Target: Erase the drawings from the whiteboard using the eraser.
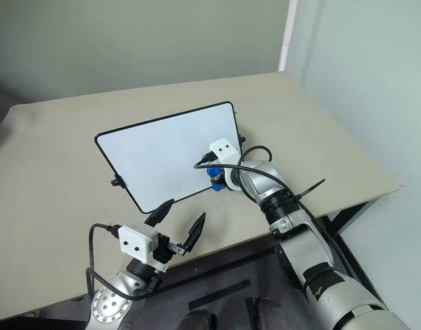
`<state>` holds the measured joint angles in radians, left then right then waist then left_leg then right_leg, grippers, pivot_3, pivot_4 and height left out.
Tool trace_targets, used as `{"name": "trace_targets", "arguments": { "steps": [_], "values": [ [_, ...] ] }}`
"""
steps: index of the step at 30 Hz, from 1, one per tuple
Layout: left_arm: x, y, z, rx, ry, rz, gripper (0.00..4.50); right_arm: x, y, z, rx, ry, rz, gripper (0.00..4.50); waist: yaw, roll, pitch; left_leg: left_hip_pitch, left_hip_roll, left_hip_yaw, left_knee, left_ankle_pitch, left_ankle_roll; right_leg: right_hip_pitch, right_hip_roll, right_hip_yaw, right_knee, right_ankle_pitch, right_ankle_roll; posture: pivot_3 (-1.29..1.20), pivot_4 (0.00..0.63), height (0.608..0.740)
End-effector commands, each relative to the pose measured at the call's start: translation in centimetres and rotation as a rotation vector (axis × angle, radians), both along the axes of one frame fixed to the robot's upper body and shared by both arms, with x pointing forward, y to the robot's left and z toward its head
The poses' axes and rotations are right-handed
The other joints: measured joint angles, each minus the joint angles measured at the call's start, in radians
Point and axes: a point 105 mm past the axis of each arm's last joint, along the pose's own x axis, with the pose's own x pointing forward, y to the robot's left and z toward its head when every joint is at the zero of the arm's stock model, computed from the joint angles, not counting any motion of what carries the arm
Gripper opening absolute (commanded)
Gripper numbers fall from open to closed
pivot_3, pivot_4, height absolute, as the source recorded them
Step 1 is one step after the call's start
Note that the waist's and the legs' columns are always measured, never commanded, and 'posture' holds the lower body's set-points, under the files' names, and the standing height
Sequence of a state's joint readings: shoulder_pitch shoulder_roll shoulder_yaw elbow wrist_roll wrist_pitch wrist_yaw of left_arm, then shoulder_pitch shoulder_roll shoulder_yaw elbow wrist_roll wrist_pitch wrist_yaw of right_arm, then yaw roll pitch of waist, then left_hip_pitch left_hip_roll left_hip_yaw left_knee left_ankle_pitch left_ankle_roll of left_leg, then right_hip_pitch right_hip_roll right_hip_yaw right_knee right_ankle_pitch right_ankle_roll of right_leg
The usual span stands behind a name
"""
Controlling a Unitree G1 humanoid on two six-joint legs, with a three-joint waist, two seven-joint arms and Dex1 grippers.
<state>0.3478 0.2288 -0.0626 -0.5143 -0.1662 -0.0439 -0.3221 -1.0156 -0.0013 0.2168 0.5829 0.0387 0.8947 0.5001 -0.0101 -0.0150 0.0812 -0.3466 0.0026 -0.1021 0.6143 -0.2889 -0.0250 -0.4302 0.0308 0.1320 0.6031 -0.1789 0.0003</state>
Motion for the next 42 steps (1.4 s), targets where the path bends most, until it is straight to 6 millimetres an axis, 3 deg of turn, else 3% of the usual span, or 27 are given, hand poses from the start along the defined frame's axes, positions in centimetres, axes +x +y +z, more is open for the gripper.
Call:
{"name": "trace_targets", "arguments": {
  "steps": [1, 4, 21, 42],
  "values": [
    [-0.1, -0.4, 0.8, -0.008, -0.035, -0.011, 4.5, 1.0, -1.0, 0.8, -0.036, -0.043, -0.055, 1.25, 0.0, 0.0, 0.0, 0.0, 0.0, 0.0, 0.0, 0.0, 0.0, 0.0, 0.0, 0.0, 0.0, 0.0, 0.0, 0.0, 0.15, 0.73],
    [-0.2, -0.3, 0.9, -0.009, -0.036, -0.008, 4.5, 1.0, -1.3, 0.7, -0.049, -0.042, -0.065, 1.25, 0.001, 0.0, 0.0, 0.0, 0.0, 0.0, 0.0, -0.001, -0.001, 0.0, 0.0, 0.0, 0.0, 0.0, 0.001, 0.0, 0.15, 0.73],
    [-0.6, -0.6, 0.9, -0.014, -0.036, -0.013, 4.5, -0.6, 4.0, 3.0, 0.012, -0.084, 0.081, 1.25, -0.011, -0.001, 0.0, -0.001, 0.0, 0.0, -0.001, -0.001, 0.0, -0.003, 0.0, -0.001, -0.001, 0.002, 0.004, 0.0, 0.15, 0.73],
    [-0.8, -0.6, 1.1, -0.01, -0.038, -0.019, 4.5, -2.8, 7.4, 3.9, 0.077, -0.08, 0.18, 1.25, -0.014, 0.002, 0.001, 0.005, 0.0, 0.0, -0.001, -0.004, 0.002, -0.004, 0.0, -0.003, -0.001, 0.004, 0.001, 0.0, 0.15, 0.73]
  ]
}}
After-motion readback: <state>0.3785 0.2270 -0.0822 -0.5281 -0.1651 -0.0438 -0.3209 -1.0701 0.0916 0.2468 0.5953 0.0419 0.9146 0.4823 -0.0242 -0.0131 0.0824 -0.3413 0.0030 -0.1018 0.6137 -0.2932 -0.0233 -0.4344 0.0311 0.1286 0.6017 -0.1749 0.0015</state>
